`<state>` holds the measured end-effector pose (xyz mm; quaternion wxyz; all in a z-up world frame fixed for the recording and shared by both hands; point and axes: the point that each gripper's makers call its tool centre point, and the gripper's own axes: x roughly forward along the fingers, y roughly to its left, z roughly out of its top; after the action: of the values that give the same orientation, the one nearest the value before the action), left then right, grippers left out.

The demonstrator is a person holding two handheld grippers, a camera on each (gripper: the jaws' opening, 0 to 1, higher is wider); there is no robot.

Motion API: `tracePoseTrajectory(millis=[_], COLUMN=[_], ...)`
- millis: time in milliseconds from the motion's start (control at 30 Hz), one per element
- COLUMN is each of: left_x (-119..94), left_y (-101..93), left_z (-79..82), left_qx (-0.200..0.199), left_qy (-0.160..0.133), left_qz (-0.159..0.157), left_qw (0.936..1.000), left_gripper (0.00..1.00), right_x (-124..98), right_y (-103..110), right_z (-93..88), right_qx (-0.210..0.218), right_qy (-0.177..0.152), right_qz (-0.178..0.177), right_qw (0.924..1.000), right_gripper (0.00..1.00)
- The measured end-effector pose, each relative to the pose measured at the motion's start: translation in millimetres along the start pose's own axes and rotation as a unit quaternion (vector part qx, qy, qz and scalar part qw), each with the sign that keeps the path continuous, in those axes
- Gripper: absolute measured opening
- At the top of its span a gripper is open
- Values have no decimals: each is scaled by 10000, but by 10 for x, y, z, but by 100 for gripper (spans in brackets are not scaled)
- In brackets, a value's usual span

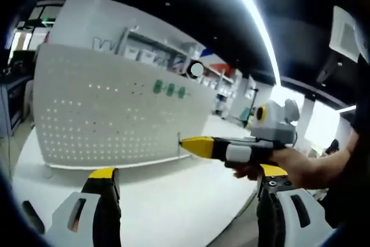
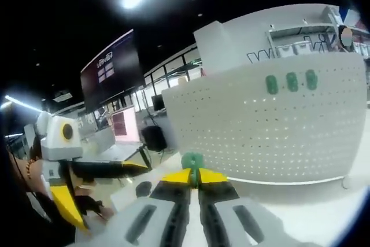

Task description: Insert the hook assembly into the mounting plate slot until the hook locks in place.

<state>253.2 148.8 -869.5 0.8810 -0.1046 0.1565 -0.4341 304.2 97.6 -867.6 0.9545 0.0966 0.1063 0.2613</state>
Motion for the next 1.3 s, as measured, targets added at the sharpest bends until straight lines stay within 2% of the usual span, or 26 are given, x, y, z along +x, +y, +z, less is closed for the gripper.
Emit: tracePoseTrajectory(millis=[233,600,667,867,1100,1200,1300], left_x=[14,-10,-13,-27,-27,-21,-18], left_y=[31,177,200,245,287,294,287], left_z=[-44,-13,-29,-57,-97,-113,-122], left_qx=[-39,-253,-278,-325,-376,-374,-303], left_qy=[89,-21,-1,26,94,134,190], left_qz=[54,243,280,334,372,364,356], left_qw=[9999,9994,9992,9989,9986,9985,9987], left_gripper=[99,100,100,100,99,100,100], right_x=[85,228,257,310,298,265,220], right_y=[-239,-618,-710,-1008,-1362,-1507,-1618], right_z=[149,340,421,663,874,914,958], right_qx=[-190,-357,-480,-474,-473,-614,-574], right_qy=[-189,-350,-400,-604,-817,-836,-878], right_qz=[-255,-497,-581,-838,-1196,-1384,-1474], right_qw=[9993,9975,9964,9935,9883,9849,9835], right_gripper=[1,1,1,1,1,1,1])
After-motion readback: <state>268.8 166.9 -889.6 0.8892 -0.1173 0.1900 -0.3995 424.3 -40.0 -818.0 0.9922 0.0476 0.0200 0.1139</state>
